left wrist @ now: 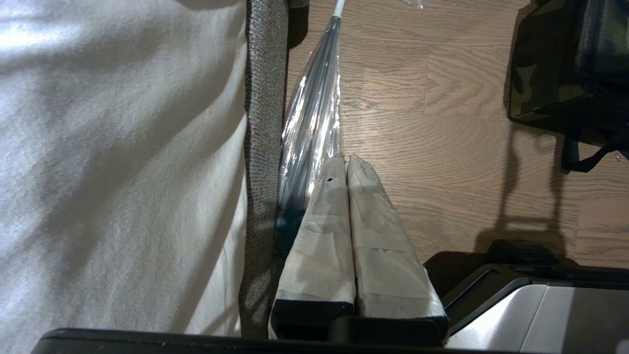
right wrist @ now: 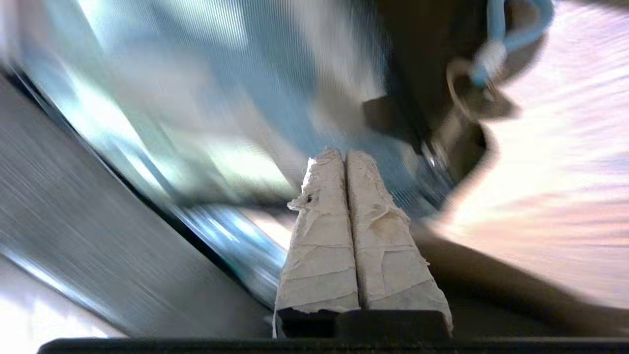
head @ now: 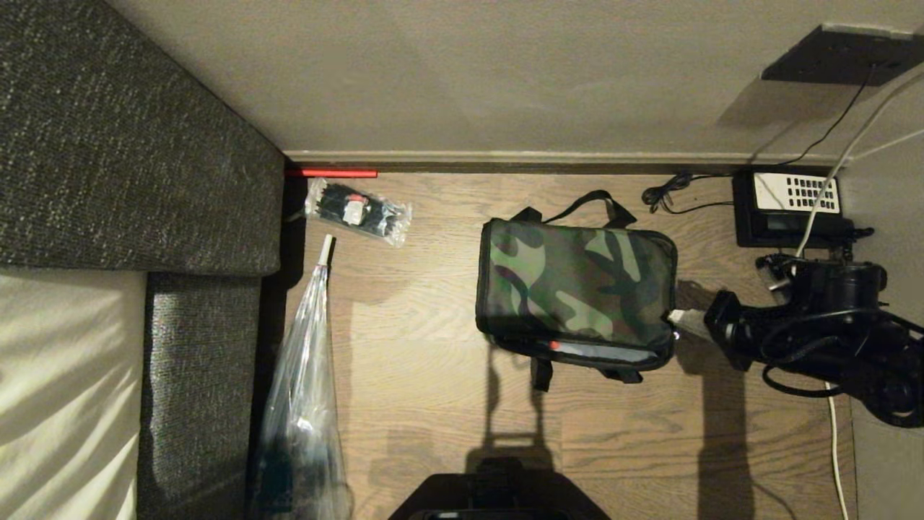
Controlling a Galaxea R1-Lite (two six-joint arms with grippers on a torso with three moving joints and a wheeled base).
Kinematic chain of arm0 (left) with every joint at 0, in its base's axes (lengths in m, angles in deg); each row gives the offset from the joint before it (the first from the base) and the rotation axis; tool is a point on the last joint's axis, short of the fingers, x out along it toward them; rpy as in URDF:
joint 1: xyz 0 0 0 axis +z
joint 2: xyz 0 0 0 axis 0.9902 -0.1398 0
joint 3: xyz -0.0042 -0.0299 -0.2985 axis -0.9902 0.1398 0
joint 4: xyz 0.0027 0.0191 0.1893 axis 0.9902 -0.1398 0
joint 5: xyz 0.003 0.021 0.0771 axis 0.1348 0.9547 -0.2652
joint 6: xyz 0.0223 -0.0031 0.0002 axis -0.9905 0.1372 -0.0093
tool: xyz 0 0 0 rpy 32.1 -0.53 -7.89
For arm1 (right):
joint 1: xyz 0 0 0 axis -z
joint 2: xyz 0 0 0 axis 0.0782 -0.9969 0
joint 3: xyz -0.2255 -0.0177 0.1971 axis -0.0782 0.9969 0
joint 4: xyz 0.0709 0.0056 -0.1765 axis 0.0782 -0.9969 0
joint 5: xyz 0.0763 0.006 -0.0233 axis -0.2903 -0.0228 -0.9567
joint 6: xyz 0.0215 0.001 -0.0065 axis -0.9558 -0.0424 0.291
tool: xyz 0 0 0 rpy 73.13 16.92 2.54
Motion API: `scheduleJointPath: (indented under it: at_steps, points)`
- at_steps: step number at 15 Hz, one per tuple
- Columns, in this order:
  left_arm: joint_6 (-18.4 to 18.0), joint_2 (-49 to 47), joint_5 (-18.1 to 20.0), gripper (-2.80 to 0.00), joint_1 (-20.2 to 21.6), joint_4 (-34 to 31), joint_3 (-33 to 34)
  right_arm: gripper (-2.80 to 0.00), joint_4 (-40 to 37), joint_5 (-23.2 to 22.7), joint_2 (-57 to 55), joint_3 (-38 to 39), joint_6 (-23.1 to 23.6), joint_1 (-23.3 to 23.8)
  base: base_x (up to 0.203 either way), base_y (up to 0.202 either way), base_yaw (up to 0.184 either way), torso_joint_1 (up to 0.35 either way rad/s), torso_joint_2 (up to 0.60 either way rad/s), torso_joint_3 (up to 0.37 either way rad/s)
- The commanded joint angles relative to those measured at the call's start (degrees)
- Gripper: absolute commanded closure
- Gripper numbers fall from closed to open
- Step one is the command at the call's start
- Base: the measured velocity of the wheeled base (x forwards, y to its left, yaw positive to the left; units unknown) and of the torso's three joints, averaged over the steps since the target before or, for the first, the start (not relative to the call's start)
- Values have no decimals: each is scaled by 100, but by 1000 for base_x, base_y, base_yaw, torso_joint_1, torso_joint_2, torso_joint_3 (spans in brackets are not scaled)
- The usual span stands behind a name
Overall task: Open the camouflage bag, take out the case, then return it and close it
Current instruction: Open the top of the storage box
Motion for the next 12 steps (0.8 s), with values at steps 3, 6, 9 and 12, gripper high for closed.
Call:
scheduleJointPath:
  at_steps: [3,6,9,12]
  points:
    - [2,0,0,0,2,0,0,0,-2663,-266,300,-96,3901,476,0,0,0,0,0,0]
    - [2,0,0,0,2,0,0,0,-4430,-285,524,-583,6280,1175,0,0,0,0,0,0]
    - [2,0,0,0,2,0,0,0,-5020,-268,479,-748,7233,1600,0,0,0,0,0,0]
    - [2,0,0,0,2,0,0,0,-4771,-273,234,-757,6633,1561,0,0,0,0,0,0]
